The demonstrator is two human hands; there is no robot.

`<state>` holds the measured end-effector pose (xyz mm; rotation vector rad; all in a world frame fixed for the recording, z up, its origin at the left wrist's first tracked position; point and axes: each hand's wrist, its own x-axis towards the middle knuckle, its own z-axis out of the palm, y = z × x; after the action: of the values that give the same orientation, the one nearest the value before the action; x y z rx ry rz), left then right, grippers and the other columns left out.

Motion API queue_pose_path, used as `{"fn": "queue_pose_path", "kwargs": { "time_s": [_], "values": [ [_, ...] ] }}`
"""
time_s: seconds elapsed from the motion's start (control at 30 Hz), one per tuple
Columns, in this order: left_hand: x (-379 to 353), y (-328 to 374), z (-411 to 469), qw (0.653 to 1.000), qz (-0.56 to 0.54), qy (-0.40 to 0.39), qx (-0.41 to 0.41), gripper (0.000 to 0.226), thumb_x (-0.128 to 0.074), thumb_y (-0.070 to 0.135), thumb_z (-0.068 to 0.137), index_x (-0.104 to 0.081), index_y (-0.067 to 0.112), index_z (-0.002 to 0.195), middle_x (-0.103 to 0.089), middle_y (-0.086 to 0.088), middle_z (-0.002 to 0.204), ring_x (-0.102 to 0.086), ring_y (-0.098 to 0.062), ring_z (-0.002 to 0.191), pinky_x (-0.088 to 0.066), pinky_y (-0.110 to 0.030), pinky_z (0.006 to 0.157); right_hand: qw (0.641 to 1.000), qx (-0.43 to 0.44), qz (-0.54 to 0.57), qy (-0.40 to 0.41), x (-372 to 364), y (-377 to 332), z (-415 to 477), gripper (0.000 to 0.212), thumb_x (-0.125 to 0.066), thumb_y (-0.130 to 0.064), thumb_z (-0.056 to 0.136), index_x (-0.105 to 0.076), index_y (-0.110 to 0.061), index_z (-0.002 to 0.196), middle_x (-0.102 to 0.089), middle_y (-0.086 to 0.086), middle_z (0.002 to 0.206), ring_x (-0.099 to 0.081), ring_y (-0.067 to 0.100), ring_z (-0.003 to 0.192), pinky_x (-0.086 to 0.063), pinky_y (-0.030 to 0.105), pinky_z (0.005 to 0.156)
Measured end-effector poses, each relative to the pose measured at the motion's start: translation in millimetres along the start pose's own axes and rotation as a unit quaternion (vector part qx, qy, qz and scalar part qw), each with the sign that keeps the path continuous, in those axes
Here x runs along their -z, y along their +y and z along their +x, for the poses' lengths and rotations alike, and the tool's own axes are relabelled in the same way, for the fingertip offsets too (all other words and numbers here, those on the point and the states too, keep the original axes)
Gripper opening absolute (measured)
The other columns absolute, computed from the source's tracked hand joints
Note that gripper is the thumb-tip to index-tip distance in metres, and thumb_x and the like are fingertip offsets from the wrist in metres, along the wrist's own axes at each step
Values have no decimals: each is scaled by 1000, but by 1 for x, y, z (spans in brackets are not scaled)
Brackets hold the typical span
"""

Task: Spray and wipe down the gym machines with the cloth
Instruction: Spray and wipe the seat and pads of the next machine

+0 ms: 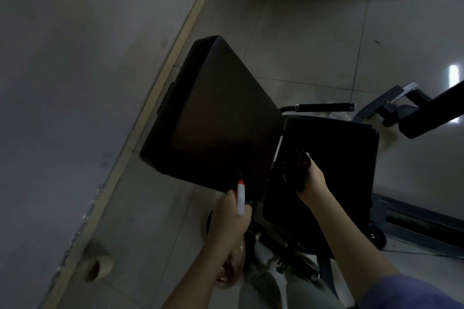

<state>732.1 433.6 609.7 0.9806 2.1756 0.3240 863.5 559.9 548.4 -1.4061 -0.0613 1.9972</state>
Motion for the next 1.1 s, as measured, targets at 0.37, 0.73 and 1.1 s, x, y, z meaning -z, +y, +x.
{"fn": "queue_pose_path", "kwargs": {
  "time_s": [0.37, 0.73, 1.1],
  "values": [
    [9, 53, 27, 998, 35, 1, -57, 32, -47, 11, 90, -52, -8, 116, -52, -12, 84, -56, -30, 81, -46, -36, 70, 999, 20, -22, 15, 6, -9, 1, 27, -43, -38, 99, -59, -19, 110, -63, 9, 102, -63, 23, 83, -49, 34, 66],
    [44, 78, 43, 991, 86, 24, -101, 14, -48, 17, 90, -57, 6, 91, -47, -1, 66, -52, -17, 67, -42, -27, 58, 1000, 14, -12, 13, 9, -15, 1, 29, -42, -36, 99, -58, -16, 112, -64, 6, 97, -63, 20, 82, -50, 32, 69],
    [134, 84, 48, 850, 422, 127, -289, 78, -17, 65, 74, -59, 18, 121, -39, -3, 142, -19, -21, 140, 13, -53, 112, 998, -4, -51, 35, -22, -15, 3, 27, -45, -37, 98, -61, -15, 94, -65, 6, 92, -63, 21, 83, -48, 31, 64]
  ]
}}
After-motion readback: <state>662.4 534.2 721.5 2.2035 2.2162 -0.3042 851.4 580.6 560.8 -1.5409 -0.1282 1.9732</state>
